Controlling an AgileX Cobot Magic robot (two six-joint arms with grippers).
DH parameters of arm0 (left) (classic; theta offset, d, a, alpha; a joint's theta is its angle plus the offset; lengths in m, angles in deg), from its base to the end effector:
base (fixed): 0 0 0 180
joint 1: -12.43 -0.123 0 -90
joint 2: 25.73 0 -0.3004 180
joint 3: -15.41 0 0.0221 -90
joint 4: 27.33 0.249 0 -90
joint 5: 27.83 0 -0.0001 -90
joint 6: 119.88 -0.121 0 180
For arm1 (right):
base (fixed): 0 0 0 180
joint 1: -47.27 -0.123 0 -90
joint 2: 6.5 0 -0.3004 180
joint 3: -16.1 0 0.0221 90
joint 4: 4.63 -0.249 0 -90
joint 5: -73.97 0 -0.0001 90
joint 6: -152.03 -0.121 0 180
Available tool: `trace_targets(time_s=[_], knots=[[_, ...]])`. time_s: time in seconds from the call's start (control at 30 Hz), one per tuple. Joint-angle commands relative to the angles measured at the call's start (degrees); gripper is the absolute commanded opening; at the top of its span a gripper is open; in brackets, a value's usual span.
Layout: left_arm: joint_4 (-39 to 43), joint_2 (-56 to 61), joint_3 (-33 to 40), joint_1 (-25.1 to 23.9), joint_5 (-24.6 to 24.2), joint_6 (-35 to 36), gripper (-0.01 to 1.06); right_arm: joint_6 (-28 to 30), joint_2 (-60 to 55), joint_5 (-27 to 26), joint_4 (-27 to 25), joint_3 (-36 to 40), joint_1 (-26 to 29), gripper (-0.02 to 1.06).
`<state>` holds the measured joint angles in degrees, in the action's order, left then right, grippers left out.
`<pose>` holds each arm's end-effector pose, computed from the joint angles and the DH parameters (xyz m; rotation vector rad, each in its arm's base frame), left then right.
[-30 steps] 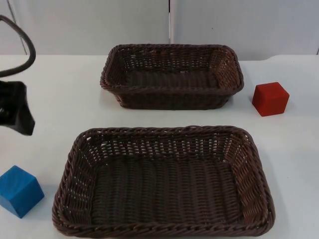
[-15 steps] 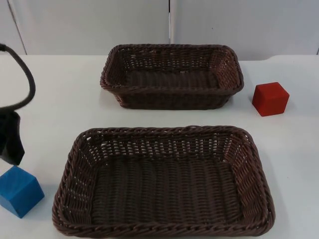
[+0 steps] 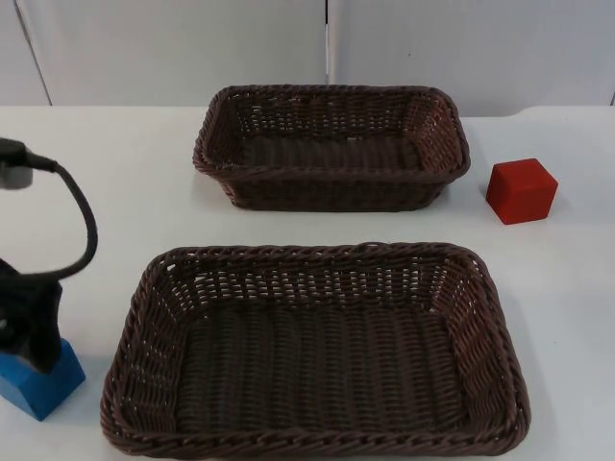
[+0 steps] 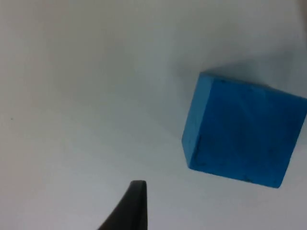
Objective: Pick up one cube with the left hand and place it into the upper basket. Pick up one cube with the right hand and place it into the lower basket.
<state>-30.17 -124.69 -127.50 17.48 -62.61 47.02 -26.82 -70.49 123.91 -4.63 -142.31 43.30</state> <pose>0.2535 -0.0258 0.1364 0.4133 2.9508 -0.0301 0.1991 0.0138 0.3478 -0.1057 2.3630 0.0238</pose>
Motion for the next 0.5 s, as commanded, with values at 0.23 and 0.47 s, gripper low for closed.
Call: trace_targets(time_s=[0.23, 0.47], knots=[[-0.6, -6.4, 0.2, 0.3, 8.2, -4.0, 1.0, 0.6, 0.2, 0.3, -0.3, -0.4, -0.1, 1.05], [-0.1, -10.3, 0.1, 0.3, 11.9, -5.0, 1.0, 0.6, 0.2, 0.4, -0.3, -0.4, -0.1, 1.05]])
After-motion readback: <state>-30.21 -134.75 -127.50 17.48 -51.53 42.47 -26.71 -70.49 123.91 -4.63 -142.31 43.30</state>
